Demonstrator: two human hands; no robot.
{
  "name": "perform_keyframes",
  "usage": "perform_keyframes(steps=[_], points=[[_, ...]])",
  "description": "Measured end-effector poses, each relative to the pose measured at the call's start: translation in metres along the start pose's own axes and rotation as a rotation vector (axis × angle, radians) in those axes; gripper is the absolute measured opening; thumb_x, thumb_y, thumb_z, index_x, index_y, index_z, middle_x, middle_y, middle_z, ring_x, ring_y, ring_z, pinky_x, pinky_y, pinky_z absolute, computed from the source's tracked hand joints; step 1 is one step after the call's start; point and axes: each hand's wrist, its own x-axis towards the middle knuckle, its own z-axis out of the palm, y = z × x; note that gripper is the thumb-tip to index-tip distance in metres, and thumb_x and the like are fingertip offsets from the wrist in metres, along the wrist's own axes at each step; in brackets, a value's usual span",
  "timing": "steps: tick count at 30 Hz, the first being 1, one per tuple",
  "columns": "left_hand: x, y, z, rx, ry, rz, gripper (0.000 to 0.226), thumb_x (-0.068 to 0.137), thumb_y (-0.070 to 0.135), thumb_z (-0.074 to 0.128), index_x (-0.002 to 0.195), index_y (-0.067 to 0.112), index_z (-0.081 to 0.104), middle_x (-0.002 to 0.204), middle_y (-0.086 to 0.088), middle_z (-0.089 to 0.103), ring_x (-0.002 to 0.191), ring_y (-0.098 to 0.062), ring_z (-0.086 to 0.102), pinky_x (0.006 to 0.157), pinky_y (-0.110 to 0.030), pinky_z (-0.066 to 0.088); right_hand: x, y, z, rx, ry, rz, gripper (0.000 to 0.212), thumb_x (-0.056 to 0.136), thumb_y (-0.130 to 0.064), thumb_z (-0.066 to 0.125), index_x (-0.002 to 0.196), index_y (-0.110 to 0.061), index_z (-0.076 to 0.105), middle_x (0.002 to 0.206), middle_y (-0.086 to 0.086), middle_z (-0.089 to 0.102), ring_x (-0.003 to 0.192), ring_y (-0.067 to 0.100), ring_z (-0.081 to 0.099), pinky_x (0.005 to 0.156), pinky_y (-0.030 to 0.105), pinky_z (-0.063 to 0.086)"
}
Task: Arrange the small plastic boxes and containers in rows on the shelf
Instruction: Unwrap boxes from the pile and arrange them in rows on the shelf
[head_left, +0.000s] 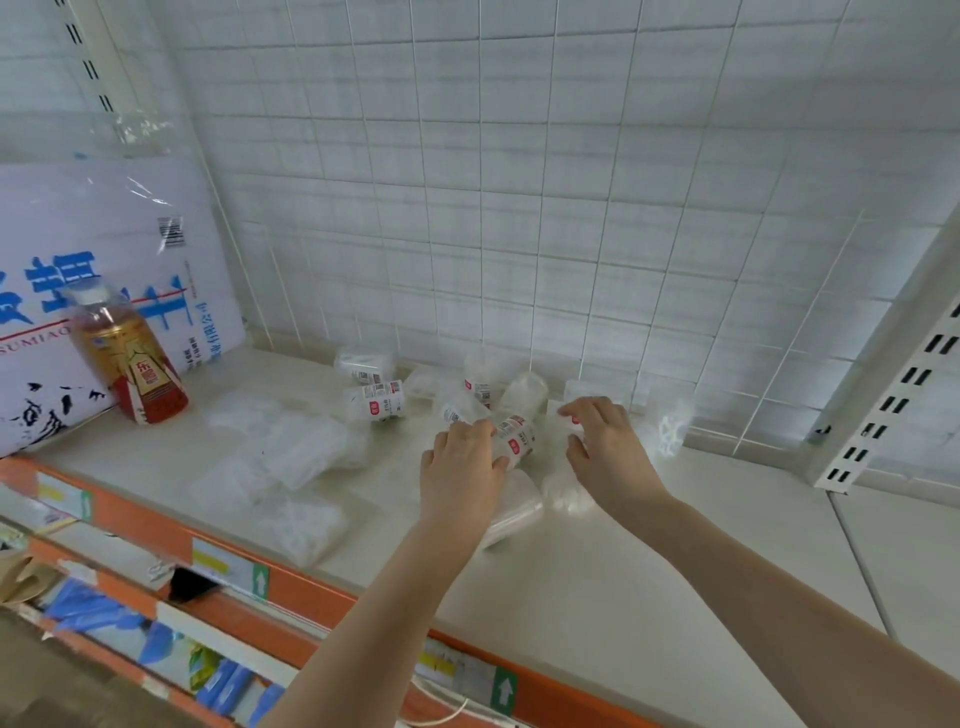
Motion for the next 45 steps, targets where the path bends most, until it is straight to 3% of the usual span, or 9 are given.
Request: perform_keyframes(steps=[3, 6, 12, 18, 23, 26, 31, 40, 45], points=[[-0.004, 0.002, -0.001, -0.035, 0.004, -0.012, 0.035, 0.094, 0.03, 0.049, 0.126, 0.018, 0.045, 0.123, -0.005, 0.048, 0.111, -0.021, 0.049, 0.09, -0.03, 0.036, 0.014, -0.003, 0.001, -0.085, -0.152, 0.184, 0.046, 0.094, -0.02, 0.044, 0.138, -0.01, 0.036, 0.141, 0.011, 0.036, 0.134, 0.029, 0.026, 0.107, 0.035, 0.028], [-0.007, 0.002, 0.0, -0.046, 0.03, -0.022, 0.034, 0.094, 0.03, 0.048, 0.125, 0.016, 0.046, 0.119, -0.007, 0.048, 0.105, -0.024, 0.052, 0.086, -0.031, 0.039, 0.016, -0.009, 0.003, -0.222, -0.22, 0.226, 0.047, 0.096, -0.033, 0.036, 0.139, -0.015, 0.036, 0.14, 0.009, 0.038, 0.132, 0.028, 0.027, 0.106, 0.037, 0.029], [-0.023, 0.001, -0.003, -0.076, 0.11, 0.025, 0.032, 0.093, 0.032, 0.048, 0.12, 0.015, 0.053, 0.114, -0.005, 0.052, 0.102, -0.023, 0.053, 0.08, -0.031, 0.04, 0.006, -0.013, 0.001, -0.228, -0.123, 0.159, 0.039, 0.095, -0.032, 0.041, 0.13, -0.018, 0.047, 0.128, 0.005, 0.042, 0.121, 0.026, 0.035, 0.1, 0.036, 0.035], [-0.042, -0.024, -0.005, -0.085, 0.34, 0.07, 0.031, 0.087, 0.025, 0.035, 0.086, 0.012, 0.062, 0.077, -0.003, 0.06, 0.069, -0.026, 0.055, 0.058, -0.033, 0.041, 0.0, -0.026, 0.001, -0.223, -0.083, 0.012, 0.03, 0.094, -0.022, 0.043, 0.121, -0.021, 0.056, 0.123, 0.001, 0.049, 0.116, 0.024, 0.043, 0.099, 0.034, 0.03], [-0.055, -0.061, -0.024, 0.002, 0.427, -0.065, 0.028, 0.074, 0.005, 0.048, 0.097, 0.008, 0.065, 0.094, -0.009, 0.064, 0.087, -0.032, 0.059, 0.07, -0.04, 0.049, -0.004, -0.064, 0.018, -0.026, -0.038, -0.264, 0.021, 0.087, -0.009, 0.055, 0.104, -0.015, 0.065, 0.108, 0.003, 0.057, 0.102, 0.028, 0.053, 0.083, 0.039, 0.045], [-0.053, -0.092, -0.038, 0.143, 0.444, -0.177, 0.043, 0.065, -0.007, 0.065, 0.105, 0.008, 0.064, 0.104, -0.012, 0.063, 0.099, -0.036, 0.057, 0.075, -0.043, 0.047, -0.001, -0.09, 0.032, 0.029, -0.115, -0.395, 0.021, 0.089, -0.011, 0.054, 0.107, -0.015, 0.064, 0.109, 0.003, 0.056, 0.104, 0.025, 0.052, 0.079, 0.037, 0.044], [-0.043, -0.137, -0.058, 0.206, 0.124, -0.411, 0.058, 0.091, 0.029, 0.052, 0.143, 0.018, 0.027, 0.146, -0.013, 0.031, 0.134, -0.033, 0.026, 0.104, -0.044, 0.031, 0.008, -0.131, 0.059, 0.039, -0.261, -0.487, 0.032, 0.093, -0.017, 0.047, 0.124, -0.016, 0.054, 0.126, 0.002, 0.048, 0.12, 0.02, 0.041, 0.098, 0.03, 0.035], [-0.046, -0.149, -0.062, 0.12, 0.134, -0.319, 0.046, 0.092, 0.041, 0.048, 0.135, 0.03, 0.037, 0.135, 0.002, 0.05, 0.129, -0.024, 0.036, 0.101, -0.037, 0.025, 0.039, -0.184, 0.094, -0.053, -0.471, -0.437, 0.071, 0.088, -0.008, 0.052, 0.147, -0.025, 0.017, 0.155, 0.007, 0.002, 0.142, 0.03, 0.004, 0.111, 0.043, 0.023], [-0.057, -0.151, -0.063, 0.089, 0.124, -0.268, 0.056, 0.091, 0.045, 0.049, 0.139, 0.022, 0.033, 0.136, -0.001, 0.047, 0.127, -0.024, 0.035, 0.102, -0.036, 0.03, 0.047, -0.179, 0.105, -0.154, -0.474, -0.505, 0.066, 0.086, -0.007, 0.051, 0.145, -0.023, 0.027, 0.15, 0.004, 0.023, 0.138, 0.026, 0.016, 0.107, 0.039, 0.028]])
